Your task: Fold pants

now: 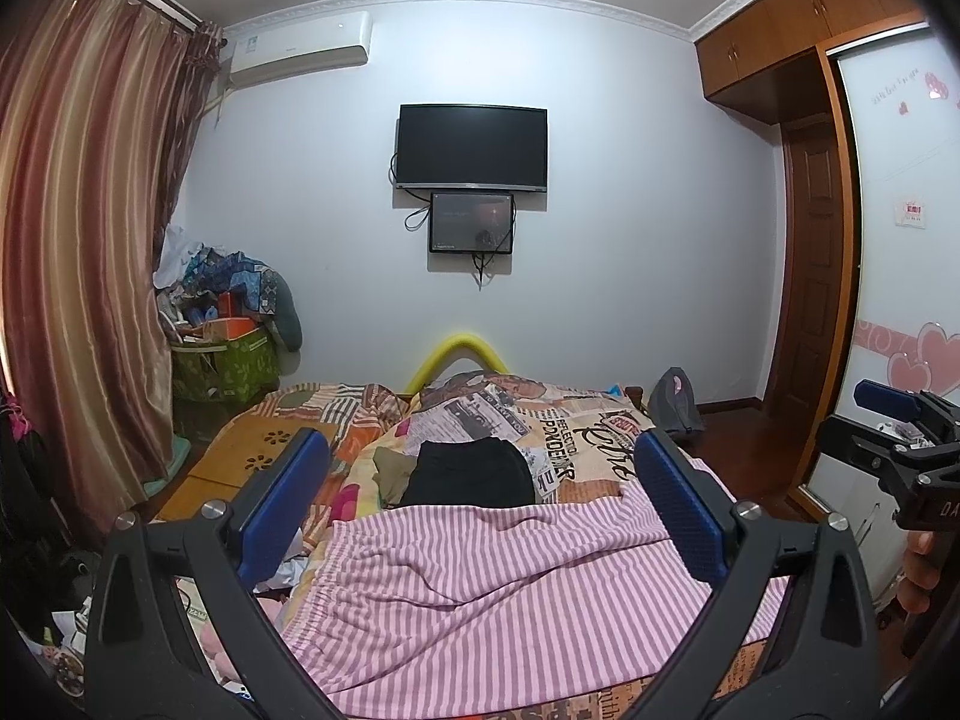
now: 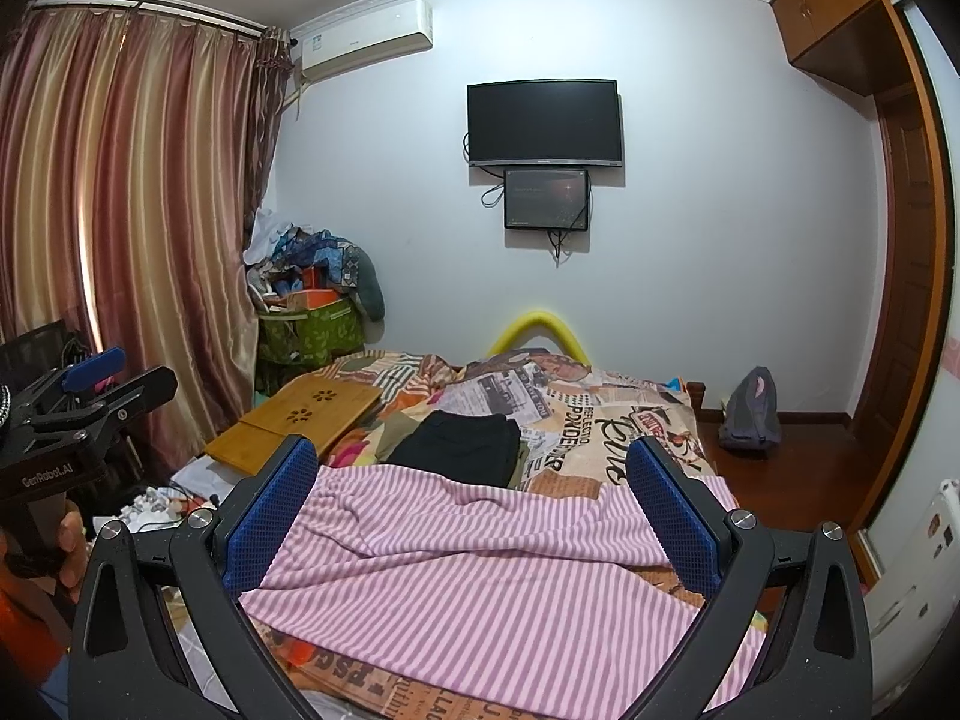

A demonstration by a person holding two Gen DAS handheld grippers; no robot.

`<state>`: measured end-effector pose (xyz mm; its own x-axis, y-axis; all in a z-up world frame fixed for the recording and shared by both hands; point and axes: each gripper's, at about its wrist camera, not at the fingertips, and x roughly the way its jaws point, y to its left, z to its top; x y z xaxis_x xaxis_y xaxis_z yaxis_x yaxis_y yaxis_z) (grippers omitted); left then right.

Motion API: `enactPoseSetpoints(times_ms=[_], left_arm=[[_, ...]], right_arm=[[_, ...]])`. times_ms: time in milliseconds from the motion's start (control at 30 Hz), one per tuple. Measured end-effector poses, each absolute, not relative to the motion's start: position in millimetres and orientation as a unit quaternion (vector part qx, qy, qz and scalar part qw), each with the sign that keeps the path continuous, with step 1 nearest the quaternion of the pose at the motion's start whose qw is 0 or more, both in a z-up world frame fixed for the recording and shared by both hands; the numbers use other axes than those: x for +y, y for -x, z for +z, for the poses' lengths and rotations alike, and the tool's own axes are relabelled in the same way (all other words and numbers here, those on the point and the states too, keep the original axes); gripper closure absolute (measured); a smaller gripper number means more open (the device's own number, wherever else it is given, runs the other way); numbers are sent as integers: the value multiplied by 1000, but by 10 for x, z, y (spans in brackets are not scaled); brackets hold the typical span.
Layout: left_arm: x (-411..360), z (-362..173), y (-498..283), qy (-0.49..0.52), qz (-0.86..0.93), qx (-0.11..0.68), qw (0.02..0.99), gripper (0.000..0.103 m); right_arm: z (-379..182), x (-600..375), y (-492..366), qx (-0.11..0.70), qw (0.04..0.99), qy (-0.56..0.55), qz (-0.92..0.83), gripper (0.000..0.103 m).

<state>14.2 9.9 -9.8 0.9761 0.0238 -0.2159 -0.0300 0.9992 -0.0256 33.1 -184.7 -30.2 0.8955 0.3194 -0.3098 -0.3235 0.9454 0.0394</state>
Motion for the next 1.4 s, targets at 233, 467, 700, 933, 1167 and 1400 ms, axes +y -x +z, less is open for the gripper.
enactPoseSetpoints(times_ms=[233, 467, 700, 933, 1167, 1400], left_arm=[[106, -109, -155, 15, 12, 110, 994, 0], [115, -128, -164, 13, 11, 112, 994, 0], [119, -163, -199, 11, 8, 114, 993, 0], [113, -182, -223, 9, 5, 116, 993, 0], [107, -189, -224, 9, 2, 118, 993, 0], [69, -205, -283, 8, 4, 124, 992, 0]], right_arm=[[-297, -1858, -333, 160, 973, 7, 164, 0], [-308, -1874, -325, 161, 973, 6, 163, 0], [-324, -1890, -328, 162, 973, 5, 164, 0], [-337, -1927, -345, 165, 973, 3, 162, 0], [-325, -1920, -347, 169, 972, 2, 160, 0], [-312, -1915, -358, 173, 972, 1, 157, 0]])
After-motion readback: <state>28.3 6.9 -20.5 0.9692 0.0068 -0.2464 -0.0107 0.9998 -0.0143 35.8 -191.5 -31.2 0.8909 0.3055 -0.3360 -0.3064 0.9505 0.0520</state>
